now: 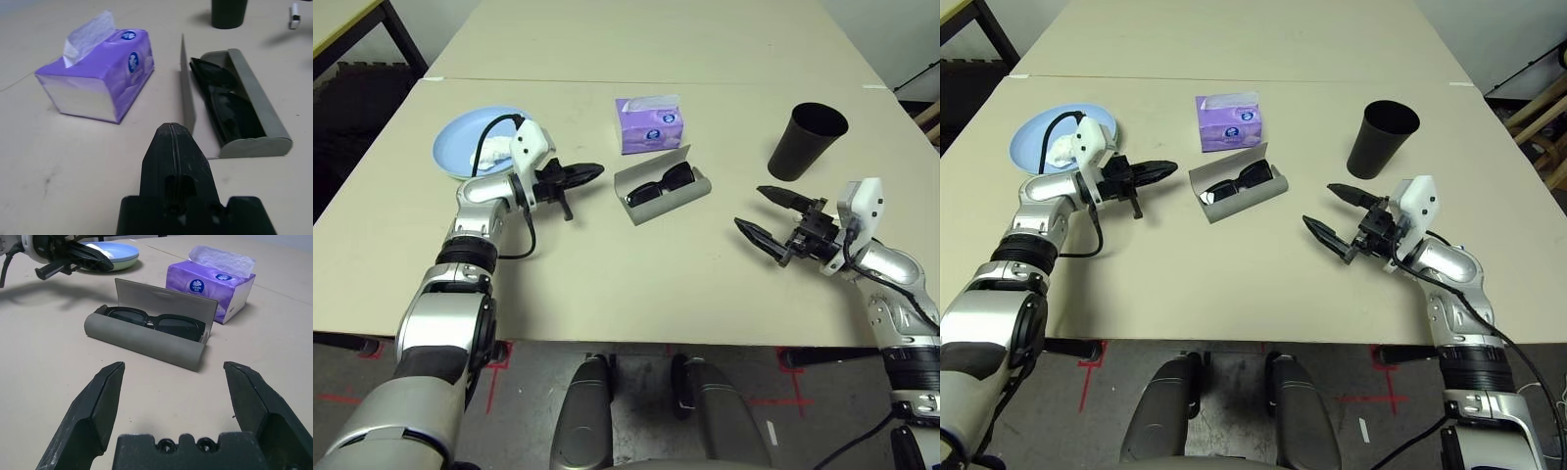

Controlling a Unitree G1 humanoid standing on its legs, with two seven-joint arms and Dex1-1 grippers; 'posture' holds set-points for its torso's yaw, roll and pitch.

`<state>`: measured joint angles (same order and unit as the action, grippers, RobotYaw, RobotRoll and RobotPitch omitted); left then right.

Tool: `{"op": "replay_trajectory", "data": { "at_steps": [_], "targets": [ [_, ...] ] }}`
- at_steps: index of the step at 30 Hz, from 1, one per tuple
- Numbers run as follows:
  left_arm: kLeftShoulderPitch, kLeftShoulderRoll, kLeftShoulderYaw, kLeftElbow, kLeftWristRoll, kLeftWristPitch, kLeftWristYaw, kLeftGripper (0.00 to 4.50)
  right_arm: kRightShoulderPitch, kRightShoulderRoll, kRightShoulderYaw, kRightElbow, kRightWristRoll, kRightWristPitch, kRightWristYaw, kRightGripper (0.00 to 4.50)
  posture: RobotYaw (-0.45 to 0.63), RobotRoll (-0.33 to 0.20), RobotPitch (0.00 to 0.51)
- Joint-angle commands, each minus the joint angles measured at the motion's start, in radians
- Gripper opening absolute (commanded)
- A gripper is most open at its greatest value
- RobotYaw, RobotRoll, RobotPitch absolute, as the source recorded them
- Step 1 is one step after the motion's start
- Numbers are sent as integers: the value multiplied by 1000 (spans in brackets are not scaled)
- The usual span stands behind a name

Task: Organize and tidy the items on the table.

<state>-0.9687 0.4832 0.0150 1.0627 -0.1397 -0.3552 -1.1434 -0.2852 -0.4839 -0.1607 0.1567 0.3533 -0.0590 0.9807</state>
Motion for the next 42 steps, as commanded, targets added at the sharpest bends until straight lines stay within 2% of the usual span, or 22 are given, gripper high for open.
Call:
{"op": "replay_trajectory", "data": {
  "at_steps": [1,8,25,31,42],
  "targets": [
    [-13,-11,-7,31,32,-10,28,36,23,-11,6,-26,8,9,-8,4500,62,0,194],
    [-28,-41,-14,47,64,-25,59,36,31,-11,9,-46,11,18,-19,4500,55,0,198],
    [-21,-93,-8,41,50,-14,-75,36,46,-1,25,-76,23,36,-42,4500,44,0,199],
    [-4,-110,-13,18,46,-3,-111,36,48,-7,22,-86,24,39,-49,4500,44,0,198],
    [96,-142,-42,-97,41,40,-160,36,34,-7,28,-80,22,41,-53,4500,50,0,197]
  ]
}}
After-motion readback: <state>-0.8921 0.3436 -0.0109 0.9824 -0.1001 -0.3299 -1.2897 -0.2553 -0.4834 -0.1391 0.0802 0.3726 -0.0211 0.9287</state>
